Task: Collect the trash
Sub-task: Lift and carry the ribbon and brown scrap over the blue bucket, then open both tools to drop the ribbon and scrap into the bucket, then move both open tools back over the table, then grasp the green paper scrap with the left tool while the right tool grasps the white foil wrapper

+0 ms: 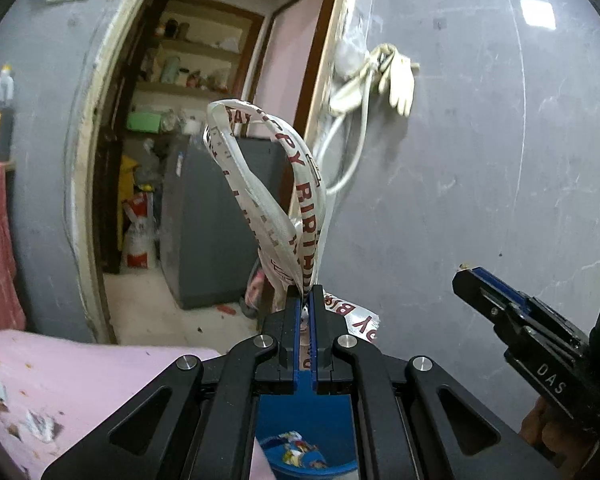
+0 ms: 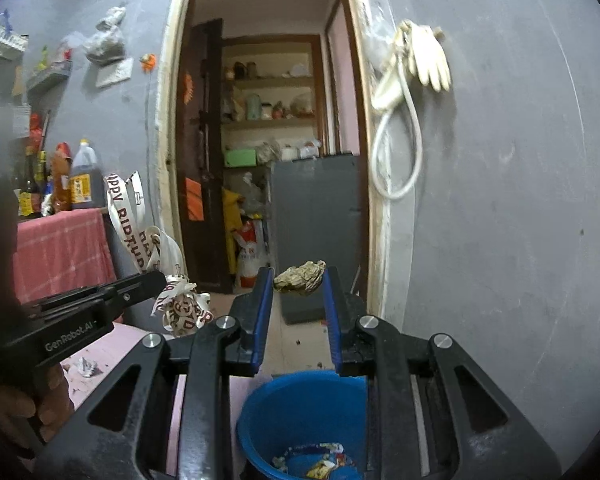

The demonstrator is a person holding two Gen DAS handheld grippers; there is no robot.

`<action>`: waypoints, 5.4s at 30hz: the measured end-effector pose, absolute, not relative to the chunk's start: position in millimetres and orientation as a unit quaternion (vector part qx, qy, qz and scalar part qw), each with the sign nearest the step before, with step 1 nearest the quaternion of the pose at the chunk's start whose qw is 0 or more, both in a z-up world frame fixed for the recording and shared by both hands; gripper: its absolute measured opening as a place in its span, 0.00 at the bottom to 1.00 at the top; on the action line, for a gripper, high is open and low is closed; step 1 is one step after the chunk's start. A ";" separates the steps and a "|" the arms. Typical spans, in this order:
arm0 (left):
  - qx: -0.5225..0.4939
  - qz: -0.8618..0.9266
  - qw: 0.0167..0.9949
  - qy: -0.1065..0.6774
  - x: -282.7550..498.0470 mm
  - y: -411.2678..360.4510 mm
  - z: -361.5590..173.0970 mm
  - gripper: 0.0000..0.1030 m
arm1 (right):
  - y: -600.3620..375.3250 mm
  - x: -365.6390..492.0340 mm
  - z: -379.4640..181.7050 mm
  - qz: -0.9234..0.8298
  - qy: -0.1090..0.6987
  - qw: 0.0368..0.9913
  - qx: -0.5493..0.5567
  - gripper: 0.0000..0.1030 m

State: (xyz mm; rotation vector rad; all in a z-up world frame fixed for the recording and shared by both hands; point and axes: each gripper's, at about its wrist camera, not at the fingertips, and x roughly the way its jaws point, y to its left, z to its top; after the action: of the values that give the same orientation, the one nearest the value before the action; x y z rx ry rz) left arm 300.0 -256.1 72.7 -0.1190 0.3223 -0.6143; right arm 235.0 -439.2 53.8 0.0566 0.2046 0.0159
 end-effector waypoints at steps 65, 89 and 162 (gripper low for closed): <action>-0.061 -0.153 0.972 0.166 274.8 -135.4 76.6 0.98 | -405.6 210.9 64.9 -0.011 0.086 0.994 0.066 1.00; -0.065 -0.016 0.987 0.146 234.9 22.9 76.5 0.98 | -261.1 229.8 66.6 0.118 0.087 0.988 0.040 1.00; 0.009 -0.031 0.895 0.444 375.9 31.2 -89.5 0.34 | -179.0 365.1 -101.4 0.271 0.444 0.853 0.033 0.17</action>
State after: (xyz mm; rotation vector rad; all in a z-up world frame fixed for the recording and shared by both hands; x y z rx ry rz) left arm 375.9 31.2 -89.5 0.0178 0.9206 -0.0639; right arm 365.1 -179.0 -101.4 0.0698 0.9342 0.5709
